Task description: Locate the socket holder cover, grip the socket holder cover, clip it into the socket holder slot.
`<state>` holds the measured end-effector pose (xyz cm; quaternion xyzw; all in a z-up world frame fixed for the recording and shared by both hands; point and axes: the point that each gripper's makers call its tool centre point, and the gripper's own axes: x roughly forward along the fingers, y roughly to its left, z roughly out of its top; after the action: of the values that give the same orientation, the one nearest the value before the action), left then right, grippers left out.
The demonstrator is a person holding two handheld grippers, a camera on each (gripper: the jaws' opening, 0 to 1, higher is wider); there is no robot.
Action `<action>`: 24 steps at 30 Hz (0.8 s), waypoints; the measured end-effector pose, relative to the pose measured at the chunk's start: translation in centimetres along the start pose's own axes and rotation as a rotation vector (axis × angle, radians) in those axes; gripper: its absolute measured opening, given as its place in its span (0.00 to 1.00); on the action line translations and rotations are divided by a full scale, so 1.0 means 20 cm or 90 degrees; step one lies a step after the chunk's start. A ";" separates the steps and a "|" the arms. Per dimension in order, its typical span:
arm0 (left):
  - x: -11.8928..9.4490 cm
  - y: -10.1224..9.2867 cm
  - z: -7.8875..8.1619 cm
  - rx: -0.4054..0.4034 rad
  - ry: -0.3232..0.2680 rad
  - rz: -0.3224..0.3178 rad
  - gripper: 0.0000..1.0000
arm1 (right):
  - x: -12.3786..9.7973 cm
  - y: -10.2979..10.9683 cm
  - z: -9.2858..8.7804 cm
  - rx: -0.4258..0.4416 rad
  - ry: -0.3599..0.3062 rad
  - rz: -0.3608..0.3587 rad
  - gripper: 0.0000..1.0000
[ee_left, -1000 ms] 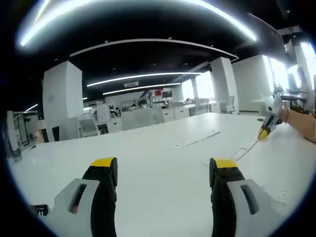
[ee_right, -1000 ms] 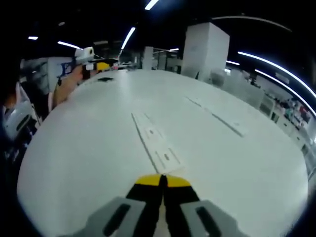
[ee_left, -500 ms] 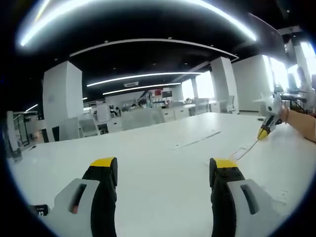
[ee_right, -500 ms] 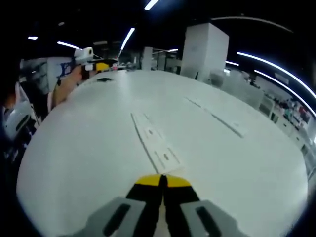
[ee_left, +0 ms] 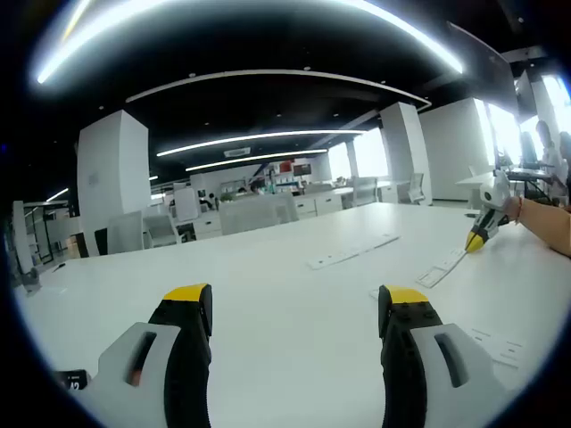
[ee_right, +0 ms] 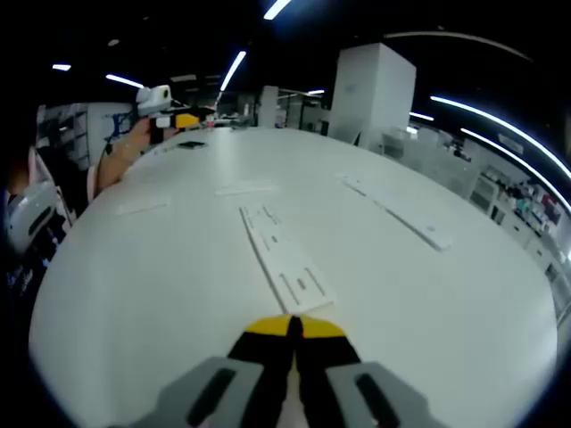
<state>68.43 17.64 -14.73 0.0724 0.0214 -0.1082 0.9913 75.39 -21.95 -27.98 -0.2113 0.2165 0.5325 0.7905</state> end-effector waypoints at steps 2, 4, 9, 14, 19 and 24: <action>0.00 0.00 0.00 0.000 0.000 0.000 0.75 | 0.00 0.00 0.00 0.001 0.000 0.000 0.04; 0.00 0.00 0.00 0.000 0.000 0.001 0.75 | 0.00 0.01 0.00 0.001 -0.001 0.000 0.04; 0.00 0.01 0.00 0.004 0.003 0.003 0.75 | 0.02 0.02 0.02 0.004 -0.009 0.008 0.04; 0.00 0.01 0.00 0.003 0.002 0.002 0.75 | 0.02 0.02 0.02 0.001 -0.007 0.007 0.04; 0.01 0.01 0.00 0.004 0.003 0.001 0.75 | 0.02 0.03 0.02 -0.001 -0.007 0.005 0.04; 0.01 0.01 0.00 0.003 0.002 0.003 0.75 | 0.03 0.04 0.03 -0.004 -0.006 0.005 0.04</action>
<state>68.63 17.80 -14.67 0.0751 0.0225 -0.1061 0.9913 74.95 -20.91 -27.96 -0.2105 0.2116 0.5371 0.7890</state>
